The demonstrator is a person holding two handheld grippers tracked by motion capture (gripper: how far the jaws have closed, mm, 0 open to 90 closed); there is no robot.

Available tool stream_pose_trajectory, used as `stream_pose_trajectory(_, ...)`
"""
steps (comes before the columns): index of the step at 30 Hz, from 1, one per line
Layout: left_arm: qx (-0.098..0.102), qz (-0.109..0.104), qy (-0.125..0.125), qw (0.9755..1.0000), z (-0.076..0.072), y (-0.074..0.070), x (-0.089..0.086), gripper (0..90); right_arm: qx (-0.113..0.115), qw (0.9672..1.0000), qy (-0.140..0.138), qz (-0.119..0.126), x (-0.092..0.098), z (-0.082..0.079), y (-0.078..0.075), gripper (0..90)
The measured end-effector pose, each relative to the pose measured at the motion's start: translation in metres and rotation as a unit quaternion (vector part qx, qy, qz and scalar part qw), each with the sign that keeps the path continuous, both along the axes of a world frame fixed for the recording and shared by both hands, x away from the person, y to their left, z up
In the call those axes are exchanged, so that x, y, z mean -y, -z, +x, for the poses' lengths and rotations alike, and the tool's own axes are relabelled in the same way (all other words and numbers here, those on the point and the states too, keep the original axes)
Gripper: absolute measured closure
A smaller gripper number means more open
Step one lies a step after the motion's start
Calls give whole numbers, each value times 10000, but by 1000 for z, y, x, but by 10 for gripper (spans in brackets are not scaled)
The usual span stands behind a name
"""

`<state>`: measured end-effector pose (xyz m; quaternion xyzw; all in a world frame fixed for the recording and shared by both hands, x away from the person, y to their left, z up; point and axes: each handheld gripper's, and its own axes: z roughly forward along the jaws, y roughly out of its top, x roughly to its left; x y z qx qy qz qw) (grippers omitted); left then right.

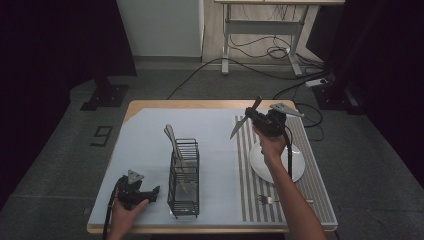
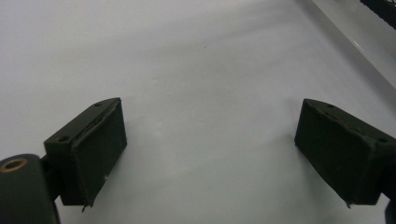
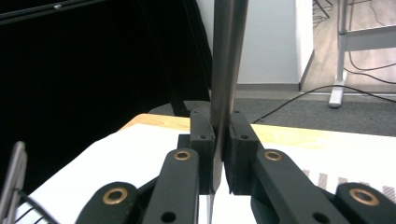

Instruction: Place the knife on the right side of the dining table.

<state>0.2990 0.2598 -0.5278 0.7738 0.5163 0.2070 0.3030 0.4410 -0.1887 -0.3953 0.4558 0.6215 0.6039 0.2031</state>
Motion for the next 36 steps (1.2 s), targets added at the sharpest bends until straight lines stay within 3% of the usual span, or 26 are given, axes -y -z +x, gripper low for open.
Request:
stream_pose_trajectory(19, 0, -2, 0, 10000, 0, 0, 0, 86, -89, 9993, 365, -79, 16, 24, 15, 835)
stream_pose_trajectory(24, -2, -1, 1, 10000, 0, 0, 0, 86, -60, 9986, 508, 127, 20, 29, 18, 835)
stream_pose_trajectory(36, -2, -2, 0, 10000, 0, 0, 0, 86, -211, 9966, 771, 186, 37, 42, 28, 835)
